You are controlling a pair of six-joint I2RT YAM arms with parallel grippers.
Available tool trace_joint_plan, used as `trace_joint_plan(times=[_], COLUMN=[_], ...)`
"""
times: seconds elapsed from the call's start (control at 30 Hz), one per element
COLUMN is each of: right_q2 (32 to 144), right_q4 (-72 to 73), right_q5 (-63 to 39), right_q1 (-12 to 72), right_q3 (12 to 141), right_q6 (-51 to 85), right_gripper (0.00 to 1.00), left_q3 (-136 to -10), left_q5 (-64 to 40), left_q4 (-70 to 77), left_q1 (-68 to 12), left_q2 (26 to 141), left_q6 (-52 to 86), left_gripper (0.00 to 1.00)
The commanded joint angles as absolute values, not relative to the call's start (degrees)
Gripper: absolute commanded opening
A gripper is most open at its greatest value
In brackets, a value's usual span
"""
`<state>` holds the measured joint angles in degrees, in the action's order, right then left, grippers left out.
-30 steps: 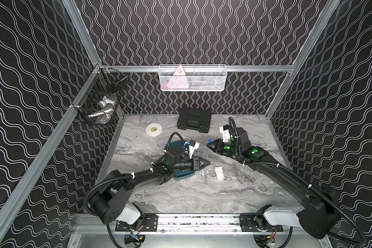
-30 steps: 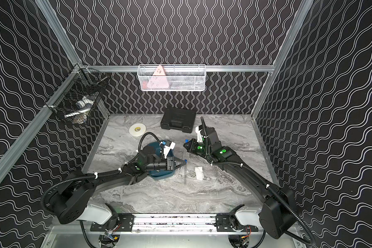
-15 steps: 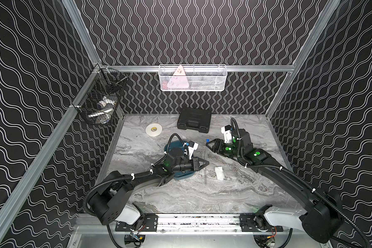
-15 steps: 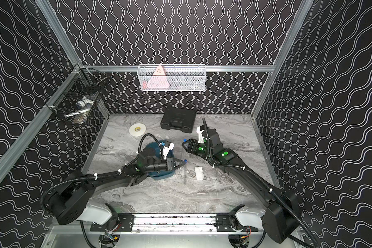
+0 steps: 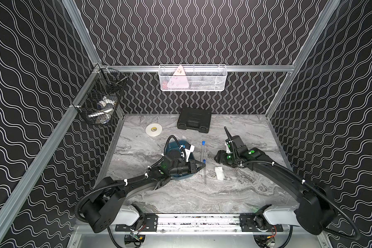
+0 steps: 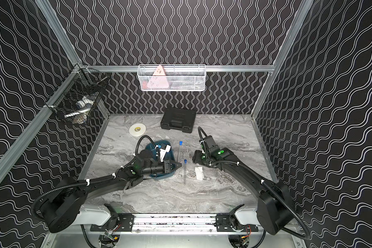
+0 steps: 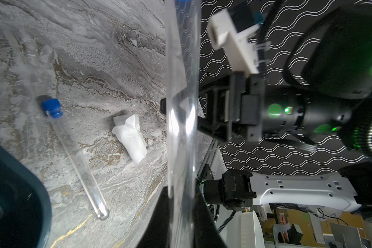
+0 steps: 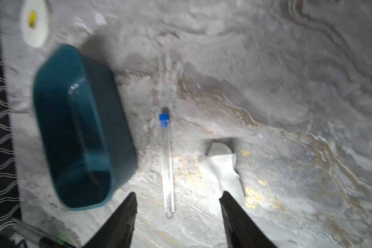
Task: Wipe the exteriors of test tubes
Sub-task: Pick up the test tube at the center of the board, then pick up the cleaning item at the center of the board, then place the cleaning item in the test tube.
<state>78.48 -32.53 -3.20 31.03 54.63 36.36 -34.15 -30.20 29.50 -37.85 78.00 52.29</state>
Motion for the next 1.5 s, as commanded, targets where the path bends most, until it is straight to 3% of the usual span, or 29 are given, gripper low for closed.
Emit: trace_joint_plan(times=[0.0,0.3,0.43,0.57,0.83,1.13,1.47], right_q2=[80.68,87.49,89.57,90.01,89.29,83.48,73.60], right_q4=[-36.58,-35.01,-33.32,-32.92,-32.62,-35.04,-26.71], right_q5=[-1.83,-1.38,-1.99,-0.58,-1.35,-6.61,-21.35], right_q1=[31.14,33.40,33.61,33.51,33.40,33.21,33.31], right_q3=[52.66,52.62,52.25,51.78,52.59,58.80,66.24], right_q6=[35.87,34.83,34.80,35.22,34.42,34.35,40.83], right_gripper=[0.63,0.61,0.46,0.24,0.00,0.00,0.00], left_q3=[-34.00,-33.84,-33.68,-33.49,-33.59,-34.19,-35.07], left_q5=[-30.05,-30.10,-30.12,-29.89,-30.39,-30.16,-31.15], left_q4=[29.36,29.18,28.66,27.78,29.03,27.35,32.53], left_q1=[-37.75,-37.75,-37.77,-37.78,-37.75,-37.76,-37.75], left_q2=[77.59,77.61,77.14,76.56,77.75,77.95,82.13], left_q6=[51.15,51.15,51.07,50.56,50.93,50.15,52.94], left_gripper=[0.09,0.10,0.10,0.10,0.10,0.10,0.11])
